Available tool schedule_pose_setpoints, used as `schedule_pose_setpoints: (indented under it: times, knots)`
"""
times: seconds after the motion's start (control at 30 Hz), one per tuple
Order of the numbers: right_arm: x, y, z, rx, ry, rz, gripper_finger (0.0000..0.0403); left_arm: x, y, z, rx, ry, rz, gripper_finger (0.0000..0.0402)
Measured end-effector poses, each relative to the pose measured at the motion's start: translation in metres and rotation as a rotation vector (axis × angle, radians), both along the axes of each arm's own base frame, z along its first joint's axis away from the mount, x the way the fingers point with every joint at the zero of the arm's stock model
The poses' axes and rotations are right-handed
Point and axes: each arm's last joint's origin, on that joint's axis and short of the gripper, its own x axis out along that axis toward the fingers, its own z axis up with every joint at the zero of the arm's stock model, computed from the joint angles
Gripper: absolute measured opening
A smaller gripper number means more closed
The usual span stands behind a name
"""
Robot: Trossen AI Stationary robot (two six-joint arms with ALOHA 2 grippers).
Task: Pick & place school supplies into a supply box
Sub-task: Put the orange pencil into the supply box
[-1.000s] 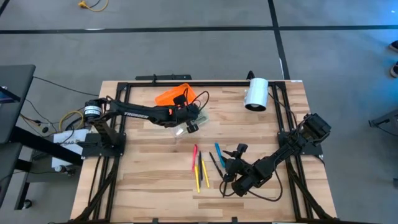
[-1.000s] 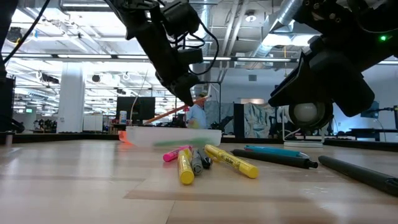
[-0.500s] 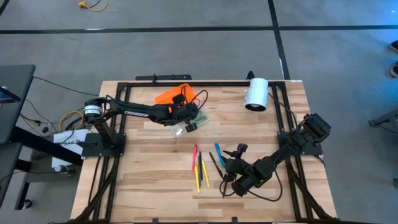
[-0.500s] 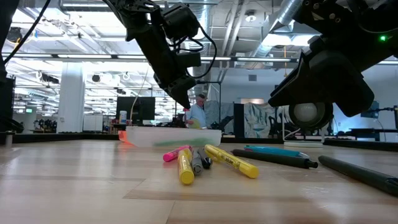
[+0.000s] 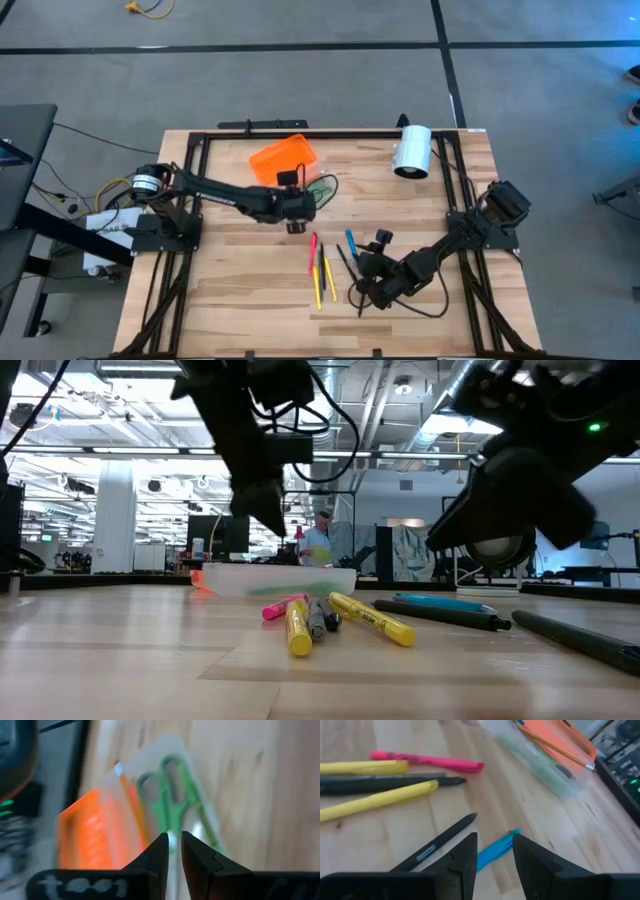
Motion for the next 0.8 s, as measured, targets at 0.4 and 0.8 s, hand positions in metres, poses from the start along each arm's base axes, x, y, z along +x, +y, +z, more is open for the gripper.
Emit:
schedule_pose_setpoints:
  times: [0.4, 0.8]
  knots:
    - [0.020, -0.034, 0.001, 0.041, -0.017, -0.112, 0.0118, -0.017, -0.034, -0.005, 0.139, 0.086, 0.035, 0.0043]
    - [0.013, -0.024, 0.000, 0.001, -0.005, -0.082, 0.0118, -0.001, 0.075, -0.014, -0.185, -0.167, -0.058, 0.0043]
